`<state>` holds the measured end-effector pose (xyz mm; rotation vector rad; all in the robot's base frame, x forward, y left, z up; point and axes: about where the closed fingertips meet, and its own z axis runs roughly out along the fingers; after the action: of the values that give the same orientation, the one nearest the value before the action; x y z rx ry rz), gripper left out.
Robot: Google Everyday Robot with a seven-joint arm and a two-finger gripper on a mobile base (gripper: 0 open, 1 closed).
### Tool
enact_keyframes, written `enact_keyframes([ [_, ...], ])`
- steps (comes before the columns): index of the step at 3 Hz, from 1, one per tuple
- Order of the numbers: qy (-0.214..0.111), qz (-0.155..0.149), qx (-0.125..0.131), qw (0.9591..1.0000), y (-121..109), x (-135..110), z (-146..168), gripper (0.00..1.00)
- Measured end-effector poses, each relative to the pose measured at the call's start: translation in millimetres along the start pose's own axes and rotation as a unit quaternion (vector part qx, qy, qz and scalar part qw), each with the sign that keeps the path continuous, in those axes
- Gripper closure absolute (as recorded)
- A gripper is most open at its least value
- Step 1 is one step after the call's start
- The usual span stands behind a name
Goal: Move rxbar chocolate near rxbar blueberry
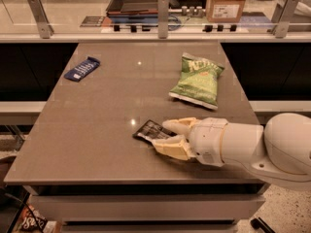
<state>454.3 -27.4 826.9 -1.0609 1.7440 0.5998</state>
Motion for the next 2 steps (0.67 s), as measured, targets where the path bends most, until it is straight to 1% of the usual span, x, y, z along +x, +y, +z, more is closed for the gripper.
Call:
enact_keyframes([
  [1,0.0,-0.003,-0.001,1.0,1.4,-2.0,0.5,1.0],
  [2,0.0,-0.004,-0.002,1.0,1.5,-3.4,0.5,1.0],
])
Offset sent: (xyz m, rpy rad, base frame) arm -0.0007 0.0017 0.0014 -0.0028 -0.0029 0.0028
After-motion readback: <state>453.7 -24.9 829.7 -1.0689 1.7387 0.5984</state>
